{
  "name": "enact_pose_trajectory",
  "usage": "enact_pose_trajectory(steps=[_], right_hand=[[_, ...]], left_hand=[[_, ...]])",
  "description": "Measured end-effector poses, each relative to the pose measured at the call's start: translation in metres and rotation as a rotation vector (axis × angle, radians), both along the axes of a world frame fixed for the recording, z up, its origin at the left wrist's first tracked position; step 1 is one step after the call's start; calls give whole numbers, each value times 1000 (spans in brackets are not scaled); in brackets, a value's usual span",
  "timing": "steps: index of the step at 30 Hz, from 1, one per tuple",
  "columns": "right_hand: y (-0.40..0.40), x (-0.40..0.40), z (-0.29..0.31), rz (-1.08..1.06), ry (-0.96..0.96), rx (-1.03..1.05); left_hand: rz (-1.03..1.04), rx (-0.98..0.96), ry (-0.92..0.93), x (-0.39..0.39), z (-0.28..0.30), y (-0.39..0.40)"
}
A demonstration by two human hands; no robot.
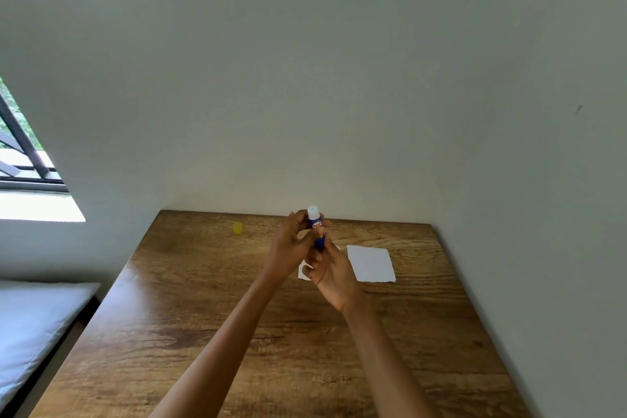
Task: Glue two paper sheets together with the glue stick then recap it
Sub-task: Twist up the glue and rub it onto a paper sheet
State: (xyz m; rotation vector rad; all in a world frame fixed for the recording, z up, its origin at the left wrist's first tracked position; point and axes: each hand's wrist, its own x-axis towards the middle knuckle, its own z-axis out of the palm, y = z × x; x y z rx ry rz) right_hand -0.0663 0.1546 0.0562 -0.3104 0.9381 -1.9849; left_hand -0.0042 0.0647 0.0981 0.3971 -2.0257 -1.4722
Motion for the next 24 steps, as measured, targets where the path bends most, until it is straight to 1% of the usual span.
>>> enact_pose_trajectory(steps=[4,6,8,11,14,18,22,24], right_hand=[[-3,0,6,10,59,130],[-3,3,2,11,26,85],[0,3,-2,9,2,36],[4,0,-1,20,37,87],[3,0,0,-7,15,150],[3,5,-7,-62,-3,63],[3,3,-3,-126,-40,51],[1,3,-1,-124,-33,59]], left_hand=[[25,27,0,-3,-3,1],[39,74,3,-5,-5,-1],[40,78,-14,-4,-8,-4],[-3,51,-28,-2,-10,0],[-15,44,-13,-3,-8,9],[24,123,13,-8,-8,7],[-45,102,-10,-12,-11,5],[-58,125,-13,-14,-12,4]])
